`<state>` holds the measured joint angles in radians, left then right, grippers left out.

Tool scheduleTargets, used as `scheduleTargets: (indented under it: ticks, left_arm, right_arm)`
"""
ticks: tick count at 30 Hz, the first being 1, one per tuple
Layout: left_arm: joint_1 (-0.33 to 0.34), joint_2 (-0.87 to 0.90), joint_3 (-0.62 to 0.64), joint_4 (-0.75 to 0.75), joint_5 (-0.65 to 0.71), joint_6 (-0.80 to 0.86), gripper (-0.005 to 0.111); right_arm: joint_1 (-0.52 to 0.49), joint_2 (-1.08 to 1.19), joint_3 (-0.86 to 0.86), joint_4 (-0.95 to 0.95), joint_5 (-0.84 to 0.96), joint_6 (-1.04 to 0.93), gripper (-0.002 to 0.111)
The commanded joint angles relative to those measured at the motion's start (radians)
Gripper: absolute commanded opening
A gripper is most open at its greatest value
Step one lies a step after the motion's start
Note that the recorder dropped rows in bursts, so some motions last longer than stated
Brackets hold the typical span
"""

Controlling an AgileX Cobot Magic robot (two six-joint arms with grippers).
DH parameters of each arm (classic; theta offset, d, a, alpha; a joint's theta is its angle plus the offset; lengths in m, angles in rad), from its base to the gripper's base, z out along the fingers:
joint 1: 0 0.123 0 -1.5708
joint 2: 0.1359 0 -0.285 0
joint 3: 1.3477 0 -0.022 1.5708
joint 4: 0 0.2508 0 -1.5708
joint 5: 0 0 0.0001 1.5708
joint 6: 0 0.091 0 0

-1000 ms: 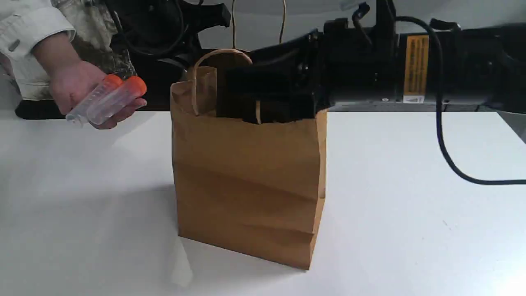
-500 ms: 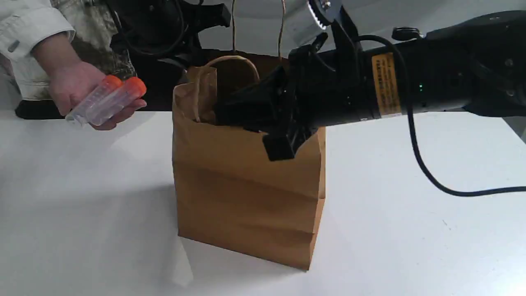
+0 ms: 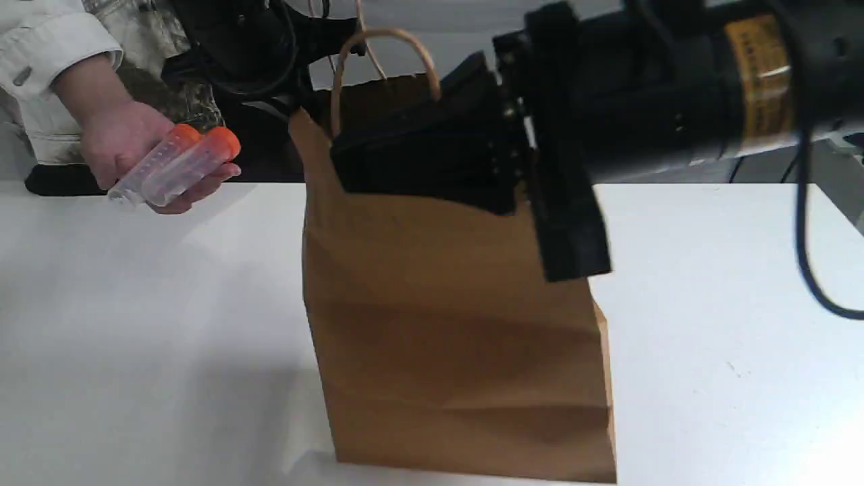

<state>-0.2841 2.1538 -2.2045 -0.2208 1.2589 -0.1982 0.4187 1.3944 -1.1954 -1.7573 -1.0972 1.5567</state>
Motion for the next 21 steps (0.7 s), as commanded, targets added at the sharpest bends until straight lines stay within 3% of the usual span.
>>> scheduleTargets:
  ticks: [1, 8, 15, 21]
  left_arm:
    - [0.006, -0.003, 0.002, 0.038, -0.038, -0.038, 0.0]
    - [0.006, -0.003, 0.004, 0.022, -0.038, -0.082, 0.0]
    - [0.006, -0.017, 0.004, -0.035, -0.038, 0.001, 0.0]
    - [0.006, -0.088, 0.005, 0.058, -0.038, 0.077, 0.0]
  right_arm:
    - [0.0, -0.048, -0.005, 0.013, -0.094, 0.063, 0.0]
    - [0.0, -0.041, -0.005, 0.013, 0.107, 0.081, 0.0]
    - [0.0, 0.038, -0.005, 0.013, 0.089, 0.083, 0.0]
    - [0.0, 0.044, -0.004, 0.013, 0.096, 0.032, 0.0]
